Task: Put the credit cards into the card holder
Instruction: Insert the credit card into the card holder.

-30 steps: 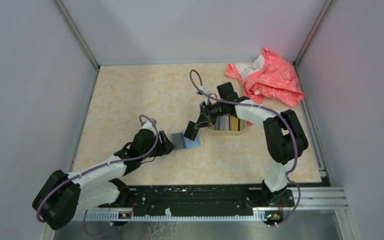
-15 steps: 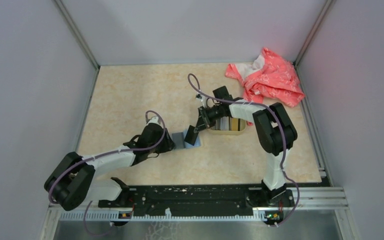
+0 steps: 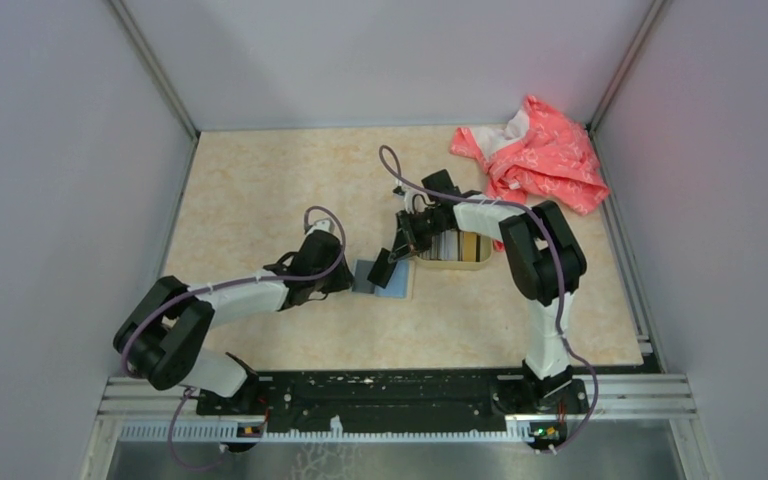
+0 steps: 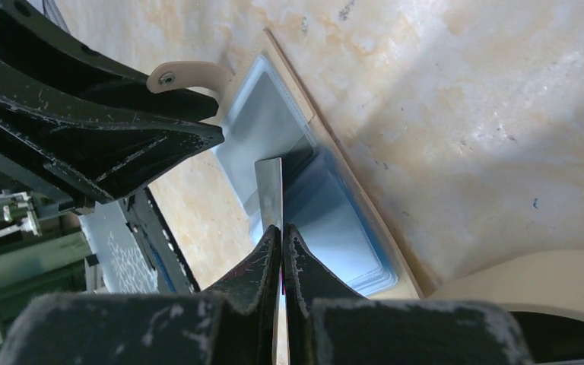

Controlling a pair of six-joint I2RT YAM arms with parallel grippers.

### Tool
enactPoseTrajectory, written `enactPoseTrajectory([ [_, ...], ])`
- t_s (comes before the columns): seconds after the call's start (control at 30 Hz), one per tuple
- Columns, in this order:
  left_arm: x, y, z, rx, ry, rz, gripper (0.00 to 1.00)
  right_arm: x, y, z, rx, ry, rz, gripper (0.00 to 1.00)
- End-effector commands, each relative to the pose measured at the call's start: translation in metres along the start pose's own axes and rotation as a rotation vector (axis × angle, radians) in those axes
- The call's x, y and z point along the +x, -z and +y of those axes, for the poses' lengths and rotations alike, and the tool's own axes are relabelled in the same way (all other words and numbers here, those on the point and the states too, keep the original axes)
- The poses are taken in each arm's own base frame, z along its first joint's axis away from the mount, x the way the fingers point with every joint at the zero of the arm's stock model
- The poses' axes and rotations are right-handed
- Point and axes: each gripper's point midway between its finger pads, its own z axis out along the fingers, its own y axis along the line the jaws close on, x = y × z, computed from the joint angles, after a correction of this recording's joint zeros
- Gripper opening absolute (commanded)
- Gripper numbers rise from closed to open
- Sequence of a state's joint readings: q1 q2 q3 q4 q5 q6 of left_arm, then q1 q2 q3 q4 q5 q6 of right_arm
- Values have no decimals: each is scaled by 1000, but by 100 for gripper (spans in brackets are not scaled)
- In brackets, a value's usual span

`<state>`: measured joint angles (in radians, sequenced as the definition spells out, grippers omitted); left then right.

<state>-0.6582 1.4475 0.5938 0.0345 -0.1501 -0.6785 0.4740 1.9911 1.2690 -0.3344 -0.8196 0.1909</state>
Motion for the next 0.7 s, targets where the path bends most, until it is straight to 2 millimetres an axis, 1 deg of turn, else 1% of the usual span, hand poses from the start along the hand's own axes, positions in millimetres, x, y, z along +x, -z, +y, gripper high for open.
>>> enactPoseTrajectory([
  [0.0,23,-3,34,-138,-57,87,35,-8,8,8,38,-15,-35,0],
  [0.13,23,-6,38,-158,-77,99,33,-16,23,28,15,9,-93,0],
  [0.23,23,-6,36,-143,-85,103,33,-20,33,36,30,6,-143,0],
  [0.33,23,-7,36,-139,-87,101,34,-18,37,39,43,-32,-167,0],
  [0.43,23,-7,35,-132,-85,98,34,-15,36,38,46,-69,-169,0],
  [0.57,23,-6,35,-124,-86,93,34,-9,26,22,81,-127,-146,0],
  [0.67,23,-5,35,-120,-84,88,34,-7,24,15,110,-144,-146,0],
])
